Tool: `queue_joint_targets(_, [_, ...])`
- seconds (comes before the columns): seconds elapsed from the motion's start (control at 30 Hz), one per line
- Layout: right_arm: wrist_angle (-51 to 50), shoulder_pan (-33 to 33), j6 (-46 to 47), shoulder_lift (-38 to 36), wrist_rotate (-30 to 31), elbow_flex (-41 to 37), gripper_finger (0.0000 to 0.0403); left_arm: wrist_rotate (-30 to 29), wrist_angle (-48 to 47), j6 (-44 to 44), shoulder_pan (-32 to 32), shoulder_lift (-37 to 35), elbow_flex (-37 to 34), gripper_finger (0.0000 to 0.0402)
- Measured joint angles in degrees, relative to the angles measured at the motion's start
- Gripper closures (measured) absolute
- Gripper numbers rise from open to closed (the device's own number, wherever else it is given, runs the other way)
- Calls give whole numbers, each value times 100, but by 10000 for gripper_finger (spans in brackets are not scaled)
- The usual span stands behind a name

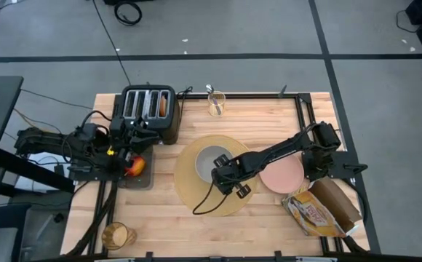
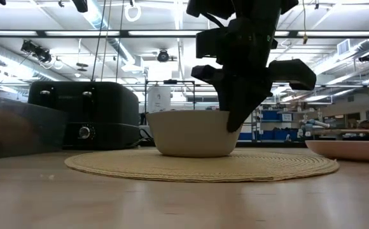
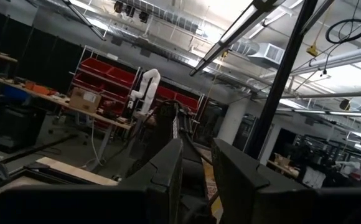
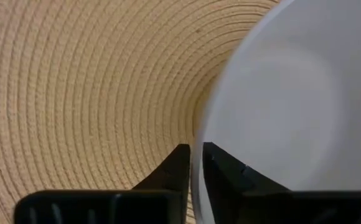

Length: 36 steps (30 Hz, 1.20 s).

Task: Arrange a breakfast setting
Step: Put the gray bowl in the middle of the table mat, then pour the cereal into the gray bowl

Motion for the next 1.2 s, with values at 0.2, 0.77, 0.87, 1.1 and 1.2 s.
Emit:
queue_joint_targets(0.2, [-10,15,120,0,-296,0,303,62,-4,-24,-2,-1,0,307])
queue_joint_targets(0.77, [-923,187,316,-194,-231,1002,232,61,40,-22,-225,-2,-2,307])
queue_joint_targets(0.87, [-1668,233,746,-433,-66,1530,228,61,72,-19,-225,52,-2,307])
queue_joint_targets(1.1, [-3302,550,3560,-1238,69,2778,217,61,544,-20,-227,678,-6,278])
queue_joint_targets(1.2, [-3804,707,5137,-1500,371,3341,203,125,848,-19,-227,1066,88,239])
